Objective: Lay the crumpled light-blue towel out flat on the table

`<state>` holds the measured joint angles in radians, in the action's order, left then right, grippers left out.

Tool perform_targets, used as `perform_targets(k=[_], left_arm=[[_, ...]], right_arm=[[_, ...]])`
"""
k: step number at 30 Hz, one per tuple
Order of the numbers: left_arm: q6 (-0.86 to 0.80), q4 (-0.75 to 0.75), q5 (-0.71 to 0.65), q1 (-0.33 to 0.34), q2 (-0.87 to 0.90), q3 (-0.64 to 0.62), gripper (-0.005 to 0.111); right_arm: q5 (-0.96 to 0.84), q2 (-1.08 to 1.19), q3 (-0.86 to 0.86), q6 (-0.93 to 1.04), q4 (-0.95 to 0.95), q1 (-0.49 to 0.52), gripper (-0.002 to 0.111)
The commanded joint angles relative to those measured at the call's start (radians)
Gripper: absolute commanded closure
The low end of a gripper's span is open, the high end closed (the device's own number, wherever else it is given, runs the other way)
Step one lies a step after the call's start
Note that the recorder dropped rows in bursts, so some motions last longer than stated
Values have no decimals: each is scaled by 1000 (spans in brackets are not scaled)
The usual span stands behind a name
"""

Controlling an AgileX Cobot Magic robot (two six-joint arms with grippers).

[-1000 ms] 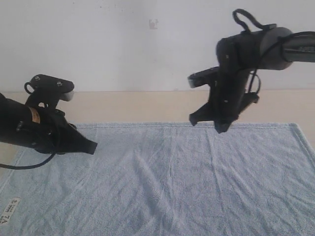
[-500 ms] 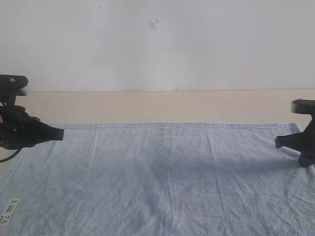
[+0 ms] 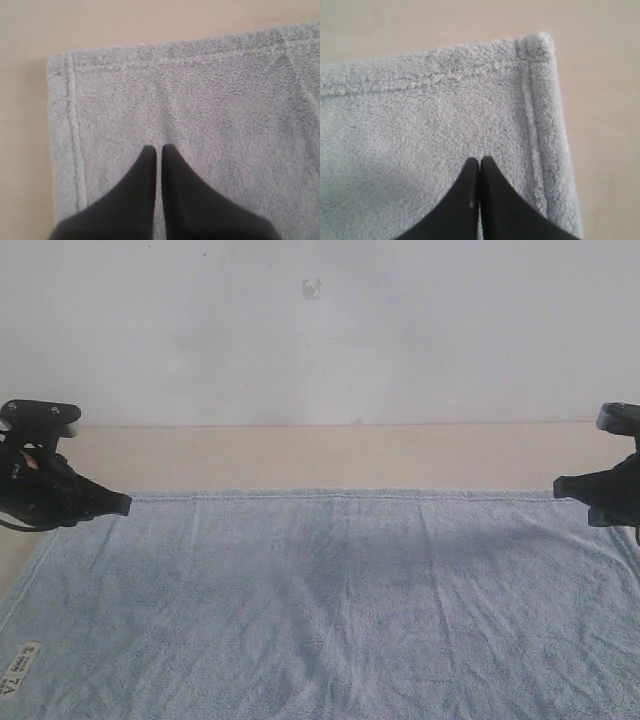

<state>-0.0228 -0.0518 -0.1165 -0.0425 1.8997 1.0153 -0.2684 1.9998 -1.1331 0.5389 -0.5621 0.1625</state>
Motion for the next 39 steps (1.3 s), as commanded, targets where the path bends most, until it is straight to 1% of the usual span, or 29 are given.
perform_targets(k=[1,10,19,24,27,31,33,35,37,39], left_arm=[[-57,7,-19,5,53,61,103],[-76,7,-24,26,165,123,103],[-76,7,-18,33,213,168,103],[-77,7,-36,33,253,209,103],[-96,0,-26,33,259,227,103],[-117,-18,-8,33,267,281,103],[-117,-38,-16,33,268,301,103],[-125,-41,-46,33,228,308,103],[-97,-12,-131,33,135,308,103],[-25,-8,-205,33,12,282,103]], right_arm=[[2,50,-26,43,-8,6,108],[57,71,-26,51,-8,6,108],[91,89,-37,60,-8,6,108],[14,158,-98,84,-8,6,108],[10,188,-136,92,-8,6,108],[0,236,-240,114,-8,6,108],[-35,236,-287,114,-8,6,108],[-151,204,-322,114,-8,6,108],[-240,141,-324,91,-8,6,108],[-367,52,-320,3,-8,6,108]])
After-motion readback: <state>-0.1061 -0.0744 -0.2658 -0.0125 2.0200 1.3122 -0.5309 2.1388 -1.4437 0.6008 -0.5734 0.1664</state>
